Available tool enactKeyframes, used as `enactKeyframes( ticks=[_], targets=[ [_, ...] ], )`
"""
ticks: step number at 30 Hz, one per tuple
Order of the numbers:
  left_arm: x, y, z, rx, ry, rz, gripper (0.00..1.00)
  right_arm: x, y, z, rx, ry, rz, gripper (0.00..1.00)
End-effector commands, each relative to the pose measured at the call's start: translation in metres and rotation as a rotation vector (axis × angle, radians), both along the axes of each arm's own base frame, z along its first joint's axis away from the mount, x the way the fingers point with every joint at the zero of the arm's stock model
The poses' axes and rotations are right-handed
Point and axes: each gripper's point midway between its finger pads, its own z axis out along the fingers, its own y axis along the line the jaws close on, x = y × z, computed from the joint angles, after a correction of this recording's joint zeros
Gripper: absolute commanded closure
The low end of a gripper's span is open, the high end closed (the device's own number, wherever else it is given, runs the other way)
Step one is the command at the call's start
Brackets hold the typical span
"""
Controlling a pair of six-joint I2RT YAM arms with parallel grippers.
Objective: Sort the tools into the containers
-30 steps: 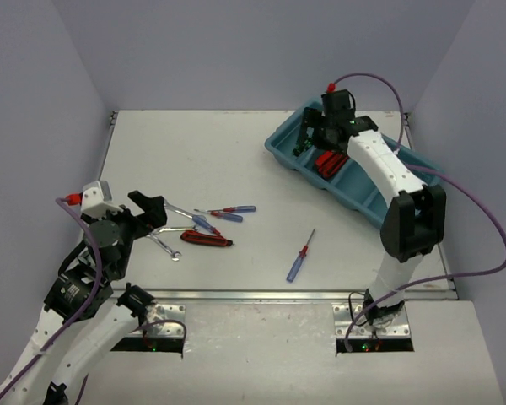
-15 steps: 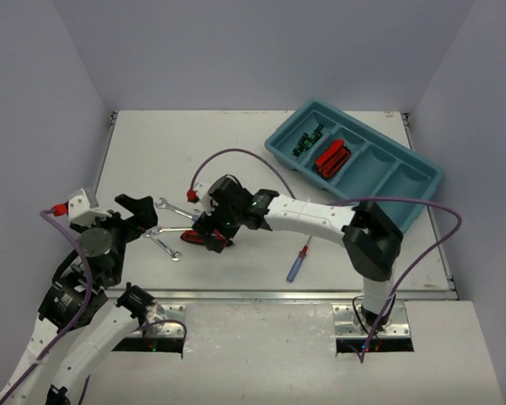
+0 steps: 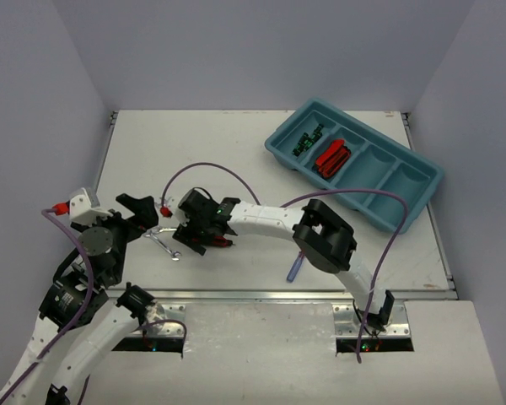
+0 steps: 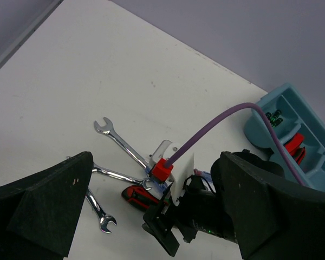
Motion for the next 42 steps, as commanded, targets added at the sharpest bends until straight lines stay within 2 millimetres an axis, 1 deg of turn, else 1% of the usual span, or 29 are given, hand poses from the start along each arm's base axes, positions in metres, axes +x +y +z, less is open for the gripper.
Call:
enactKeyframes(
  ticks=[1, 4, 7, 10, 13, 15, 17, 20, 21, 23, 24, 25, 27, 29, 30, 31, 32, 33, 34, 35, 37, 38, 39, 40, 41, 42],
  targets=[
    [0.004, -0.004, 0.008, 0.001, -0.014, -0.015, 0.00, 0.017, 0.014, 0.008, 0.003, -0.088, 0.025, 0.27],
    [0.004, -0.005, 0.008, 0.000, -0.015, -0.018, 0.00, 0.020, 0.013, 0.001, -0.022, -0.096, 0.043, 0.29],
    [0.004, -0.004, 0.008, -0.001, -0.018, -0.019, 0.00, 0.015, 0.012, -0.011, -0.042, -0.063, 0.049, 0.37],
    [0.004, -0.004, 0.009, -0.001, -0.021, -0.020, 0.00, 0.010, 0.010, -0.017, -0.042, -0.049, 0.052, 0.43],
    [0.004, -0.005, 0.009, -0.002, -0.021, -0.021, 0.00, 0.004, 0.009, -0.018, -0.042, -0.038, 0.066, 0.46],
    [0.004, -0.005, 0.009, -0.002, -0.021, -0.022, 0.00, 0.001, 0.009, -0.017, -0.042, -0.040, 0.073, 0.52],
    [0.003, -0.004, 0.010, -0.004, -0.025, -0.020, 0.00, -0.004, 0.010, -0.015, -0.042, -0.041, 0.084, 0.63],
    [0.003, -0.004, 0.010, -0.004, -0.025, -0.020, 0.00, -0.010, 0.011, -0.008, -0.032, -0.043, 0.090, 0.70],
    [0.003, -0.004, 0.010, -0.004, -0.026, -0.020, 0.00, -0.012, 0.012, -0.004, -0.023, -0.042, 0.091, 0.72],
    [0.003, -0.004, 0.010, -0.004, -0.024, -0.022, 0.00, -0.015, 0.014, 0.010, 0.006, -0.046, 0.084, 0.74],
    [0.003, -0.004, 0.010, -0.004, -0.025, -0.021, 0.00, -0.015, 0.015, 0.018, 0.025, -0.049, 0.085, 0.75],
    [0.003, -0.004, 0.009, -0.003, -0.024, -0.020, 0.00, -0.018, 0.018, 0.029, 0.057, -0.041, 0.088, 0.77],
    [0.003, -0.004, 0.009, -0.002, -0.022, -0.020, 0.00, -0.021, 0.022, 0.046, 0.098, -0.027, 0.079, 0.82],
    [0.003, -0.004, 0.010, -0.004, -0.024, -0.020, 0.00, -0.020, 0.023, 0.070, 0.140, -0.046, 0.071, 0.91],
    [0.003, -0.004, 0.010, -0.006, -0.027, -0.019, 0.00, -0.017, 0.022, 0.087, 0.162, -0.075, 0.056, 0.96],
    [0.002, -0.004, 0.010, -0.006, -0.027, -0.019, 0.00, -0.012, 0.021, 0.101, 0.184, -0.096, 0.043, 0.99],
    [0.002, -0.003, 0.010, -0.006, -0.028, -0.018, 0.00, -0.007, 0.018, 0.109, 0.190, -0.116, 0.024, 1.00],
    [0.002, -0.003, 0.010, -0.006, -0.028, -0.018, 0.00, 0.004, 0.013, 0.117, 0.192, -0.145, -0.010, 1.00],
    [0.003, -0.004, 0.010, -0.006, -0.027, -0.019, 0.00, 0.017, 0.005, 0.136, 0.212, -0.182, -0.051, 1.00],
    [0.003, -0.004, 0.010, -0.006, -0.027, -0.019, 0.00, 0.029, -0.004, 0.154, 0.237, -0.203, -0.099, 1.00],
    [0.003, -0.004, 0.010, -0.006, -0.027, -0.020, 0.00, 0.063, -0.032, 0.177, 0.274, -0.212, -0.258, 1.00],
    [0.003, -0.004, 0.010, -0.005, -0.027, -0.021, 0.00, 0.099, -0.063, 0.185, 0.295, -0.195, -0.393, 1.00],
    [0.003, -0.004, 0.010, -0.005, -0.026, -0.022, 0.00, 0.117, -0.083, 0.192, 0.307, -0.186, -0.470, 1.00],
    [0.003, -0.004, 0.010, -0.005, -0.026, -0.022, 0.00, 0.132, -0.101, 0.197, 0.319, -0.172, -0.545, 1.00],
    [0.002, -0.004, 0.011, -0.006, -0.029, -0.022, 0.00, 0.171, -0.150, 0.202, 0.363, -0.136, -0.753, 1.00],
    [0.002, -0.004, 0.011, -0.007, -0.030, -0.022, 0.00, 0.191, -0.181, 0.204, 0.391, -0.121, -0.875, 1.00]
  ],
)
